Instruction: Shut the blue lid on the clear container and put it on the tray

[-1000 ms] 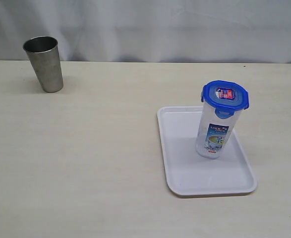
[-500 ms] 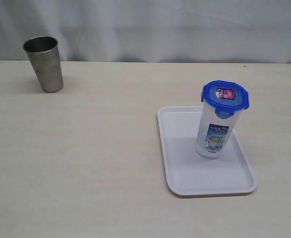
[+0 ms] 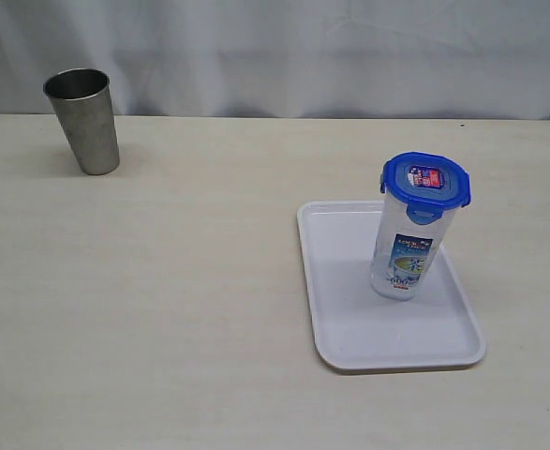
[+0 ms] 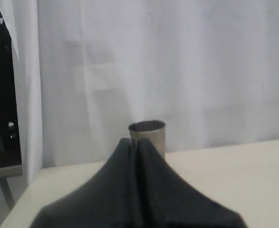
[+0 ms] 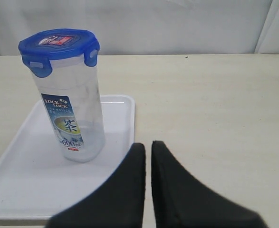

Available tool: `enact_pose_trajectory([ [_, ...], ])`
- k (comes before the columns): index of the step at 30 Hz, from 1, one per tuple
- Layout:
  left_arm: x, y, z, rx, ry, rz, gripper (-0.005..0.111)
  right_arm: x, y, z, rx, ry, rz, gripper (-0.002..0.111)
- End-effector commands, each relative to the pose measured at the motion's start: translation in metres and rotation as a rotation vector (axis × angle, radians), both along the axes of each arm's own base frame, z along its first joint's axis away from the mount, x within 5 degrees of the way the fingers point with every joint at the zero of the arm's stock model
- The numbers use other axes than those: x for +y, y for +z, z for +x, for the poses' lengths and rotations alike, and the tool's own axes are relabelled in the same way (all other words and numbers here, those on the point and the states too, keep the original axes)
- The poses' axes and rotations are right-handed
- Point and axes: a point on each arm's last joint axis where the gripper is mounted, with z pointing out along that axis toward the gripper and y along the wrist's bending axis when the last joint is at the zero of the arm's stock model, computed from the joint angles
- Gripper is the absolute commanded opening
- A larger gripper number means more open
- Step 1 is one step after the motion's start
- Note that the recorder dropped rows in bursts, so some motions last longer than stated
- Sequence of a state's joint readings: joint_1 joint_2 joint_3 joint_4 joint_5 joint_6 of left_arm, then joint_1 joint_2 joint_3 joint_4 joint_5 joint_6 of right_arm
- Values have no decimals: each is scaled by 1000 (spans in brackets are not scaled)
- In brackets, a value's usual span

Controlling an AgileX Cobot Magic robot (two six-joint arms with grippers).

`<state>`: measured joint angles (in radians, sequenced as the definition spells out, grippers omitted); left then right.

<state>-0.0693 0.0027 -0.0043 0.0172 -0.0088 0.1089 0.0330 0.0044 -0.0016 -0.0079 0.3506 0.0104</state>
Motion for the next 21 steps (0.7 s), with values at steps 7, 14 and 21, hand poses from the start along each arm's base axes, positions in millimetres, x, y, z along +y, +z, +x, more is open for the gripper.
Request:
enact_pose_trajectory([
  [7, 1, -31, -2, 338, 15, -65, 0, 0, 0, 0, -12, -7, 1, 5],
  [14, 4, -31, -2, 339, 69, -144, 0, 0, 0, 0, -12, -7, 1, 5],
  [21, 5, -31, -2, 337, 82, -120, 0, 0, 0, 0, -12, -7, 1, 5],
])
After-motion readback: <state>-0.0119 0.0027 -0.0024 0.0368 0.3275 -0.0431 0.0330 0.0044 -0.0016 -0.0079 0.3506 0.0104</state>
